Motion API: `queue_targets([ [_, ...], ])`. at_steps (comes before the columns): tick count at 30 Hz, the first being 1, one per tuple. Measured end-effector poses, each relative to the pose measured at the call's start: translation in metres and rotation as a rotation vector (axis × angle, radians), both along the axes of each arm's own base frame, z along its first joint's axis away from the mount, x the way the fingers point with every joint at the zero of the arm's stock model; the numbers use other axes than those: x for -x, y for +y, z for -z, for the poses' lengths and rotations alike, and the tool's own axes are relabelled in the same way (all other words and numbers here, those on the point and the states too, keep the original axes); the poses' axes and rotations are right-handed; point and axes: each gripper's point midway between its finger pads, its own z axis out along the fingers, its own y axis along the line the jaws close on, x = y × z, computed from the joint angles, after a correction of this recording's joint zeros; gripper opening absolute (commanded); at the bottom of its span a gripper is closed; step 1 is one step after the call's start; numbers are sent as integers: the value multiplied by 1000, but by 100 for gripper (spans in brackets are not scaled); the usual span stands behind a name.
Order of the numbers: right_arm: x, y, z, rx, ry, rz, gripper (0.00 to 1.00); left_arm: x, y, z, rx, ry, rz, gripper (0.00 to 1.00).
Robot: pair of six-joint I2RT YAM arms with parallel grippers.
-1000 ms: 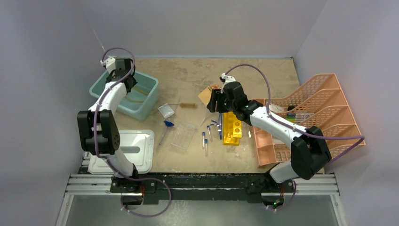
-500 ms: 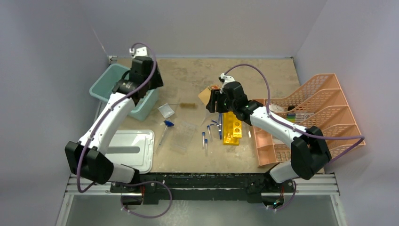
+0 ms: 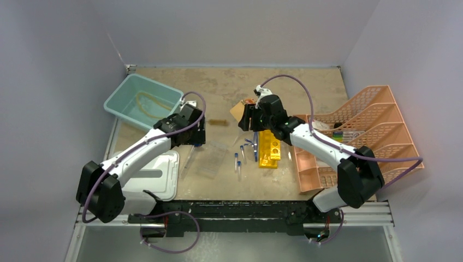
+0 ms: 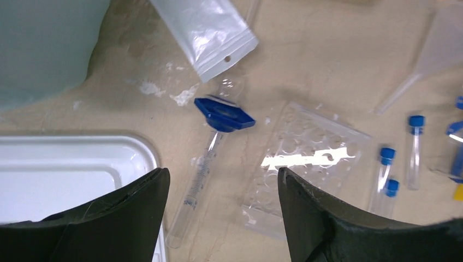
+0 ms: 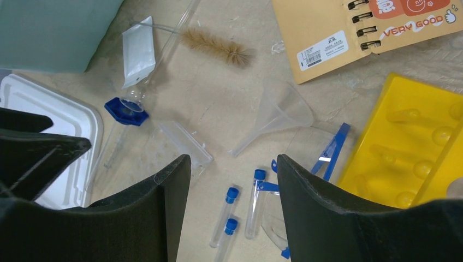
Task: Organize the chemistry lab equipment
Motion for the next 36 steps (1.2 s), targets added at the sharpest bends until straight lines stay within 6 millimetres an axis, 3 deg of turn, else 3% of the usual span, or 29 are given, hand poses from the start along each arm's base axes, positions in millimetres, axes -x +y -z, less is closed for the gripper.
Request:
queue_targets([
  [5,1,1,0,-8,6,-2,61,12,14,40,-59,65,-98,56],
  [10,1,1,0,-11,8,1,61,22,23,76,-103,130,-149,55],
  [15,1,1,0,-11,8,1,61,23,22,94,-101,140,-163,52],
  [19,1,1,0,-11,8,1,61,21,16,107,-87,156,-152,42],
  [25,0,0,0,-7,4,9,61,5,1,108,-61,137,-110,16],
  [29,-3,-3,1,-4,-9,31,61,-3,-3,107,-70,135,-85,11],
  [36,-4,-8,-4,-14,-34,64,61,3,-1,102,-104,177,-39,10],
])
